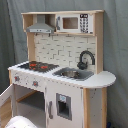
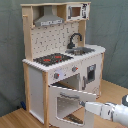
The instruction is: Play with the kitchen
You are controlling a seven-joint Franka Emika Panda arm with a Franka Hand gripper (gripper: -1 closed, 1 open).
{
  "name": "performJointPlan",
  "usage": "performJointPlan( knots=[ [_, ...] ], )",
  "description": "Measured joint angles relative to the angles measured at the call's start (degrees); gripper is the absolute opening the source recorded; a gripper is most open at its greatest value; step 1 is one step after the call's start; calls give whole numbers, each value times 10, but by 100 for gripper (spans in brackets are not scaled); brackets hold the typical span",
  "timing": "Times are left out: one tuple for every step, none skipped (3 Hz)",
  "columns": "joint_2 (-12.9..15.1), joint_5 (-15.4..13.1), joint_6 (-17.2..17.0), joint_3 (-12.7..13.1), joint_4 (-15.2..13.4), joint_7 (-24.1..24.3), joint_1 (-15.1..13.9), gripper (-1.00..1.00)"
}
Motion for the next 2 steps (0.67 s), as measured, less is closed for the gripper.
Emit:
performJointPlan(
  knots=[
    [0,-12,-10,11,-10,68,5,100],
    [0,-22,-23,29,-23,139,11,100]
  ],
)
